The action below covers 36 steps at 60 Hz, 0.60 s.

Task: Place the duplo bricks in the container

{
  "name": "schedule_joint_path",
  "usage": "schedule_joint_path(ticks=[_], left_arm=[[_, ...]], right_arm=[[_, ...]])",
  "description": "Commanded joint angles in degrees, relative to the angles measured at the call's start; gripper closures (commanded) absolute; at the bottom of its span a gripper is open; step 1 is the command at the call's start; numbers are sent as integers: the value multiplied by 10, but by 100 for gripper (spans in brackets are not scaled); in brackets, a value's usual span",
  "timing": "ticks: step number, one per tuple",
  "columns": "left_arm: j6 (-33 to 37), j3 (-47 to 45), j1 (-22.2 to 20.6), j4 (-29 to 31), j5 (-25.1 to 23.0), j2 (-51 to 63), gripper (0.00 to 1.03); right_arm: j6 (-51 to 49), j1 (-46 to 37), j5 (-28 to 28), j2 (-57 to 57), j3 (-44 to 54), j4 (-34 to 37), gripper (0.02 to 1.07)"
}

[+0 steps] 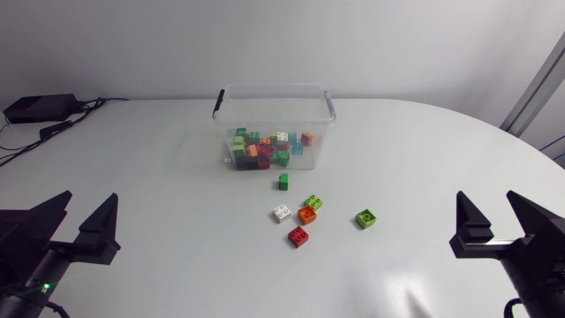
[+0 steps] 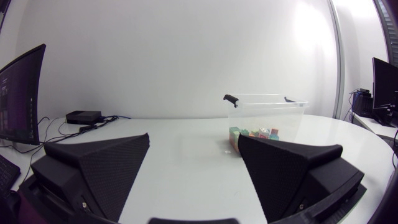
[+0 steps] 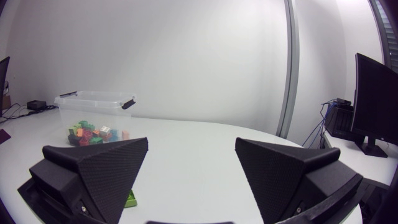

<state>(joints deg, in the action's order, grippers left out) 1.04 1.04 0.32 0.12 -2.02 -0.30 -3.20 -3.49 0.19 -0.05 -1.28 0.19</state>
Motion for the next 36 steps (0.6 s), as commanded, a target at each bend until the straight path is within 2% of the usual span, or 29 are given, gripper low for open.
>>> schedule_joint_path(ticks=[1, 23, 36], left_arm=[[-15, -10, 0, -1, 4, -3, 4], [-11, -8, -9, -4, 3, -5, 4], [-10, 66, -46, 39, 1, 2, 6]], right_arm=[[7, 1, 2, -2, 13, 3, 6], [4, 4, 1, -4, 14, 0, 6], [-7, 8, 2, 3, -24, -1, 6]])
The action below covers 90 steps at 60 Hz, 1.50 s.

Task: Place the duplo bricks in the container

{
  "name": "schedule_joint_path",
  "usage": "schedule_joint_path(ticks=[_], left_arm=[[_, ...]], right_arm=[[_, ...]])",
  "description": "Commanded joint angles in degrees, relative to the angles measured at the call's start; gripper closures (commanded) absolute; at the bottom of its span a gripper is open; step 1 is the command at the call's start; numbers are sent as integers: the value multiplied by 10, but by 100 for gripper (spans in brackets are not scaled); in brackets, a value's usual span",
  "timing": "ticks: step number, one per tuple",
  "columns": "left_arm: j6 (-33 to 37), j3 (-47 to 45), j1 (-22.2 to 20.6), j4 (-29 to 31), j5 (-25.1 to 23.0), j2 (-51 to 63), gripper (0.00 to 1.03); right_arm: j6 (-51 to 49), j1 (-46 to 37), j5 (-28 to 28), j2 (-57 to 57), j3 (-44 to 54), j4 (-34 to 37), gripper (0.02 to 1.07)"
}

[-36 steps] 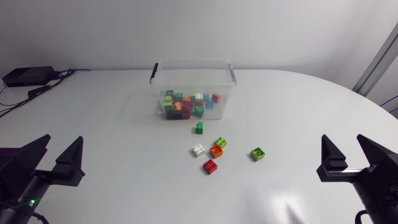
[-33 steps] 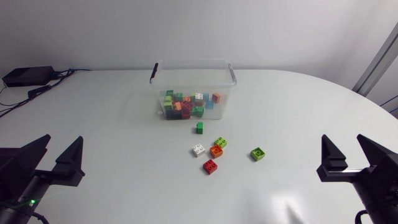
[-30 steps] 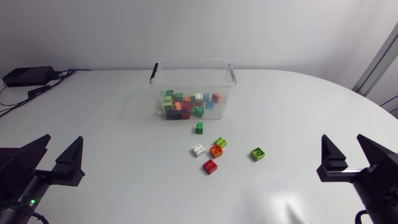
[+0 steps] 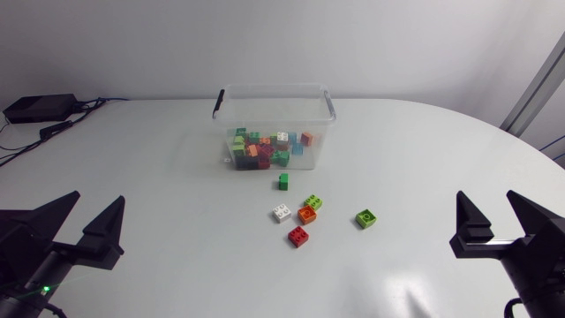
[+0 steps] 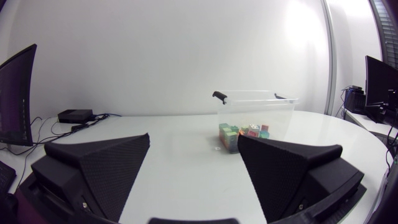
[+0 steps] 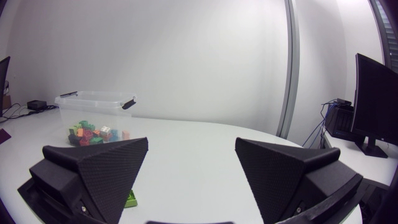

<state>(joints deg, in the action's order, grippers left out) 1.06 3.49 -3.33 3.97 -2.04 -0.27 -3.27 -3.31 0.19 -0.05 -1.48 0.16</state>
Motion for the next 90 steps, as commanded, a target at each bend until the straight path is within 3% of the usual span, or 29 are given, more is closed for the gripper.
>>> schedule_joint_path(ticks=[1, 24, 35, 45, 52, 58, 68, 72, 82, 90], left_arm=[[-11, 45, -11, 2, 2, 4, 6], [-5, 179, -118, -35, 3, 315, 6], [66, 268, -175, -10, 27, 487, 8], [67, 409, -205, 136, 35, 694, 8], [66, 471, -229, 175, 36, 803, 8], [71, 564, -256, 247, 36, 922, 7], [111, 619, -300, 249, 34, 1004, 8], [111, 644, -306, 250, 11, 1027, 12], [151, 697, -310, 250, -26, 1087, 12], [192, 718, -311, 250, -36, 1117, 12]], right_arm=[[-9, 7, 2, 10, -28, -1, 6], [-9, 25, 1, 238, -143, -30, 7], [-11, 37, -4, 339, -186, -14, 7], [-35, 41, -6, 419, -230, 56, 7], [-53, 46, 1, 469, -246, 89, 7], [-62, 59, 1, 502, -256, 111, 7], [-109, 59, 19, 579, -303, 172, 7], [-149, 59, 19, 618, -333, 214, 7], [-177, 61, 36, 646, -334, 198, 8], [-181, 59, 98, 673, -356, 210, 10]])
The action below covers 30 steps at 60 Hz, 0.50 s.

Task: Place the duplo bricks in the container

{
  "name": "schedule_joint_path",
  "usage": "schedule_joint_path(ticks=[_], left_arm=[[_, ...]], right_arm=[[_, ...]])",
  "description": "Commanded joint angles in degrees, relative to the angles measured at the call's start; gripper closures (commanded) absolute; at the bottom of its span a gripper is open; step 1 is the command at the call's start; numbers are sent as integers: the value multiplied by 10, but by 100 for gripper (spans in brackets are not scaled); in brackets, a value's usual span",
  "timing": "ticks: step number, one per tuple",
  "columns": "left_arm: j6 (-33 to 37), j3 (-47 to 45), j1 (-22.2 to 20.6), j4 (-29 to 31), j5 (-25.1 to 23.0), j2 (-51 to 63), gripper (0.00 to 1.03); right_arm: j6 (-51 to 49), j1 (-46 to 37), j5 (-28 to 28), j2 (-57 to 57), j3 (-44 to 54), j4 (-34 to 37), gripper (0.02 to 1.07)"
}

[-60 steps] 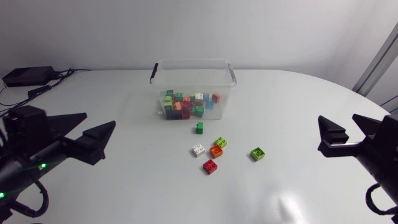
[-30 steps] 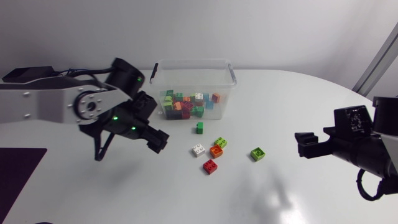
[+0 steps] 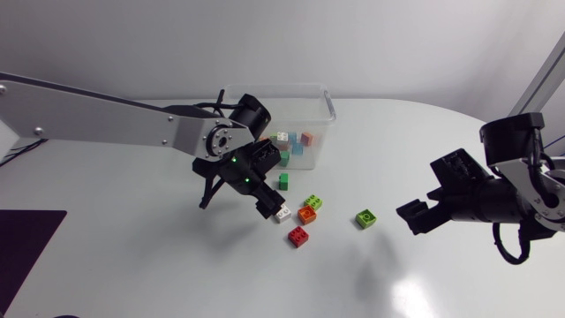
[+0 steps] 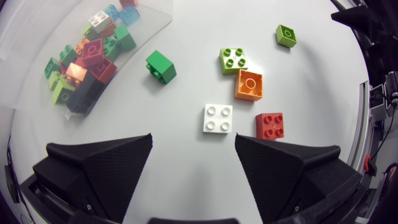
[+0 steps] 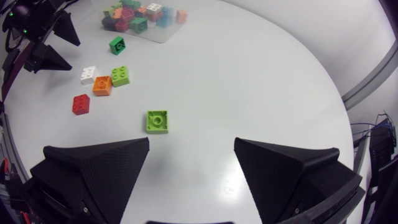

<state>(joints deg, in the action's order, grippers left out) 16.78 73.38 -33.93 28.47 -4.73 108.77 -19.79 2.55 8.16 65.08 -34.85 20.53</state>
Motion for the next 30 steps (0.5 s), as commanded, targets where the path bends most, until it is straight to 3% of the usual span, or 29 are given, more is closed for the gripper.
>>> schedule_joint_path(ticks=[1, 20, 30], left_arm=[[41, 24, -6, 5, -12, 30, 12], [82, 81, -20, 17, -41, 101, 13], [89, 114, -14, 45, -52, 139, 31]], right_arm=[[-16, 0, 22, 24, -24, 6, 10], [1, 14, 41, 118, -62, 13, 10], [12, 38, 22, 147, -80, 15, 10]])
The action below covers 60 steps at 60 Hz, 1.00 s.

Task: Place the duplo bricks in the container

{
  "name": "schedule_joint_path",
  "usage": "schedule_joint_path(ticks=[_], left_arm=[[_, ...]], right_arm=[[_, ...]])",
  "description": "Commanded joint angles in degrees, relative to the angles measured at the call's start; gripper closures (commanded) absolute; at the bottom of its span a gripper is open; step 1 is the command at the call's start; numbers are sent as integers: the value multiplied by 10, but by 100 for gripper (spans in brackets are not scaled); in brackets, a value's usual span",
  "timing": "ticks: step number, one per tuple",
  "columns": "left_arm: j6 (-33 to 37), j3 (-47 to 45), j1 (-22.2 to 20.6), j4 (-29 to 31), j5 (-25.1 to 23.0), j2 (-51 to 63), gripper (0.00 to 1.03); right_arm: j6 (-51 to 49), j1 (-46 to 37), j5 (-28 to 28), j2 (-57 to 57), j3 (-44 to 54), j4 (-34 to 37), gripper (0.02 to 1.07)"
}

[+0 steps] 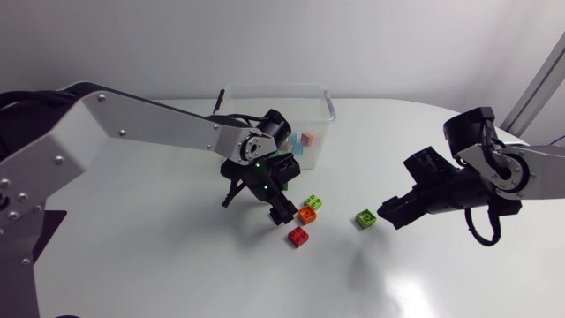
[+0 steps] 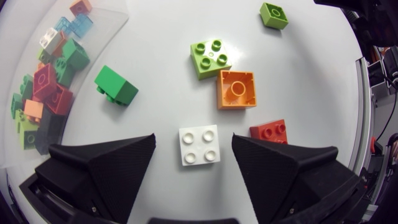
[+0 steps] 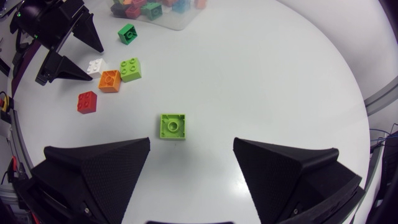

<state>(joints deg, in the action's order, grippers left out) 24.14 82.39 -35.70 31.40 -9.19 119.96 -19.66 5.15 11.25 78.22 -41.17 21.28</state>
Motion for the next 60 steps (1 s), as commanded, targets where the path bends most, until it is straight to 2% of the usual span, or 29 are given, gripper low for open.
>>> schedule_joint_path(ticks=[1, 5, 6, 12, 20, 28, 36, 42, 46, 51, 60], left_arm=[[15, 28, 5, 19, -7, 30, 34], [16, 37, 10, 31, -8, 39, 42], [16, 42, 13, 36, -9, 42, 47], [16, 50, 19, 38, -10, 57, 65], [21, 47, 18, 50, -10, 62, 72], [26, 37, 15, 64, -13, 28, 73], [31, 22, 15, 71, -21, -28, 73], [31, 8, 14, 73, -22, -80, 73], [30, 4, 16, 75, -23, -111, 73], [30, 8, 23, 79, -30, -150, 73], [28, 22, 43, 80, -44, -189, 73]], right_arm=[[11, 14, -11, 19, -19, 8, 10], [14, 19, -15, 25, -24, 8, 10], [16, 21, -17, 28, -27, 9, 10], [25, 32, -26, 45, -38, 10, 10], [39, 45, -33, 79, -54, 14, 13], [45, 62, -56, 123, -62, 13, 15], [45, 63, -58, 154, -73, 5, 22], [44, 66, -65, 178, -83, -2, 23], [44, 70, -69, 193, -89, -6, 30], [44, 77, -69, 206, -95, -8, 33], [45, 89, -74, 222, -99, -12, 47]])
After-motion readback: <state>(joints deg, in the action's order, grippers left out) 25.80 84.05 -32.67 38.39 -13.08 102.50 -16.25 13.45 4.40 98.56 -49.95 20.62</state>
